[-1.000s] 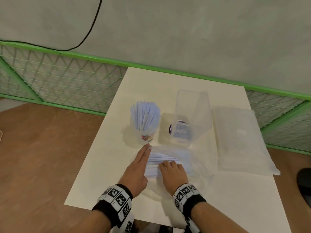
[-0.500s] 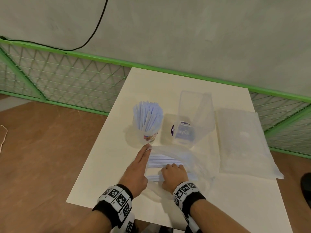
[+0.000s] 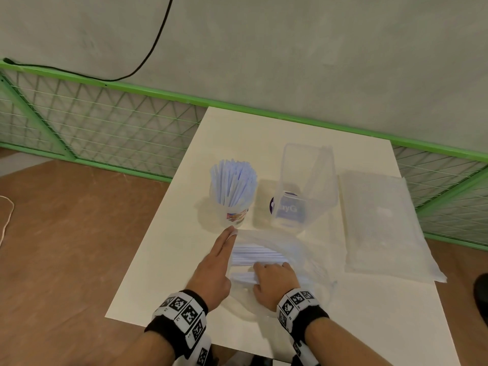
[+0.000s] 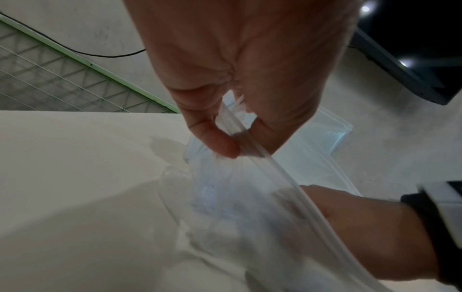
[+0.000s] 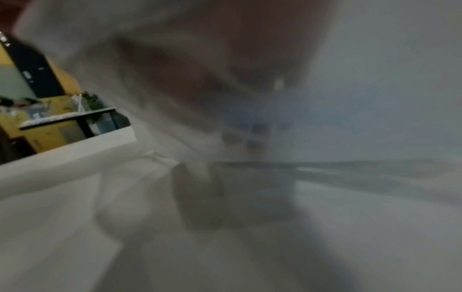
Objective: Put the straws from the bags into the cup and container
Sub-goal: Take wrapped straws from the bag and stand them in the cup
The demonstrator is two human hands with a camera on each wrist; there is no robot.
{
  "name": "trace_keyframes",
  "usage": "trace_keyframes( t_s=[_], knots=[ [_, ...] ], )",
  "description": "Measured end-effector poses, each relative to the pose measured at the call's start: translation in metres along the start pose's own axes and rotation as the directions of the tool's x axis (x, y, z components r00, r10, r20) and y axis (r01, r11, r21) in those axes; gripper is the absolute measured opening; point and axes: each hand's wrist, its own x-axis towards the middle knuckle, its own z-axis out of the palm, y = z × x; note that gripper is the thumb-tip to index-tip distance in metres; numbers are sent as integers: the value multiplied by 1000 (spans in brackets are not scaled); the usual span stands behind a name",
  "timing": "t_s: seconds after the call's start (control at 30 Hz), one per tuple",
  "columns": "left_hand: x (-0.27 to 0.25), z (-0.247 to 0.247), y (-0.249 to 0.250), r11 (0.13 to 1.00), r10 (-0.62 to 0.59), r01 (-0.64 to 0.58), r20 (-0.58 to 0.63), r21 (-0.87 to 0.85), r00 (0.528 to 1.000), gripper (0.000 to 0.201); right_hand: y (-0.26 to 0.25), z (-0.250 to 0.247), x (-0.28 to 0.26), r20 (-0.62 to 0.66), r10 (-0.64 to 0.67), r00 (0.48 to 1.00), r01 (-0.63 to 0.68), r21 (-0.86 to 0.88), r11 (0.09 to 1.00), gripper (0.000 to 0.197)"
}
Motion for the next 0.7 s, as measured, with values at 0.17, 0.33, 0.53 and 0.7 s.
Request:
trace_keyframes(
  t_s=[0.17,0.33,0.53,0.7],
  knots=[
    [0,0,-1,1000,-19,19,-15,12,1000,104,9,-14,-12,-64,87,994,-68,257,964,29],
    [2,1,-5,1000,-18,19,-21,17,1000,104,2,-36,-29,-303,207,930,77,712,698,32],
    [3,2,-4,1000,5,-5,-28,15,1000,104,-6,-54,-40,-241,293,925,80,878,472,18],
    [3,3,-5,1000,15,-15,-30,12,999,105,-9,-57,-43,-218,391,894,57,922,383,16]
  ],
)
